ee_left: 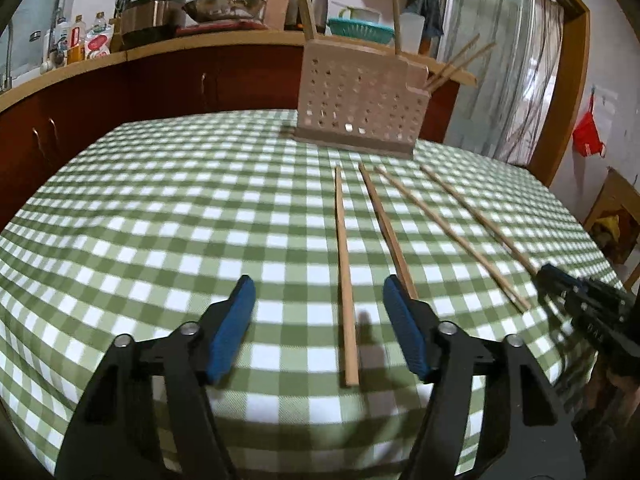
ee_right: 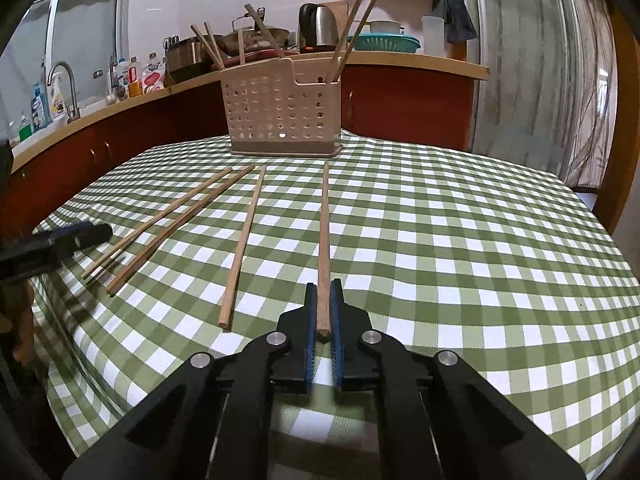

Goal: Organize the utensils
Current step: 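Return both tools to the loose chopsticks and close each on one, then lift both held chopsticks upright and carry them over the beige caddy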

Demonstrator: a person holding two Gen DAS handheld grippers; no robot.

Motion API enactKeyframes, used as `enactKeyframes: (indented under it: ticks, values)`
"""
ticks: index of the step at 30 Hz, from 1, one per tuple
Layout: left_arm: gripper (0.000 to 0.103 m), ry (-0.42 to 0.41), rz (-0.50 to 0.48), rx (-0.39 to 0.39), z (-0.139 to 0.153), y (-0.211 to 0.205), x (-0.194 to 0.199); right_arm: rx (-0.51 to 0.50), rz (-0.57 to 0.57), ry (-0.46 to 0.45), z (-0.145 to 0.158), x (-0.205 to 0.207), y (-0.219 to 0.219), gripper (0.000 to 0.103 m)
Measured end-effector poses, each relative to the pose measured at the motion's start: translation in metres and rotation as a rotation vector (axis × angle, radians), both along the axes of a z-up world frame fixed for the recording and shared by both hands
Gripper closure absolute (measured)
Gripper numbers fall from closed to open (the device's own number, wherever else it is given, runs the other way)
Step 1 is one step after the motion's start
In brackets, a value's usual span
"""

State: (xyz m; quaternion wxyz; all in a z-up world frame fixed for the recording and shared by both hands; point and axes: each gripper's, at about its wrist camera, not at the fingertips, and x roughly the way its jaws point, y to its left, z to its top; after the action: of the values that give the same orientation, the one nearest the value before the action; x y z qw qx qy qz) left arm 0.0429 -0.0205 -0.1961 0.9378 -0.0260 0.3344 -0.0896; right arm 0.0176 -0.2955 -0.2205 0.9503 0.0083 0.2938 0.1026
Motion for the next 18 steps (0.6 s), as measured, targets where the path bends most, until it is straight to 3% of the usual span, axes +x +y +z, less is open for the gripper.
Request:
enactKeyframes:
  ticks: [6, 13, 15, 18]
  values:
    - [0.060, 0.026, -0.018, 0.022, -0.010, -0.009, -0.007, -0.001, 0.003, -0.003, -0.003, -0.003, 0.001, 0.094]
    - [0.090, 0.021, -0.026, 0.030, -0.011, -0.011, -0.014, 0.021, 0.002, -0.013, -0.005, -0.004, -0.001, 0.093]
    - [0.096, 0.024, -0.022, 0.023, -0.011, -0.010, -0.014, 0.031, 0.002, -0.010, -0.006, -0.003, -0.002, 0.093]
    - [0.097, 0.026, -0.023, 0.015, -0.011, -0.009, -0.015, 0.033, 0.003, -0.020, -0.004, -0.004, -0.002, 0.096]
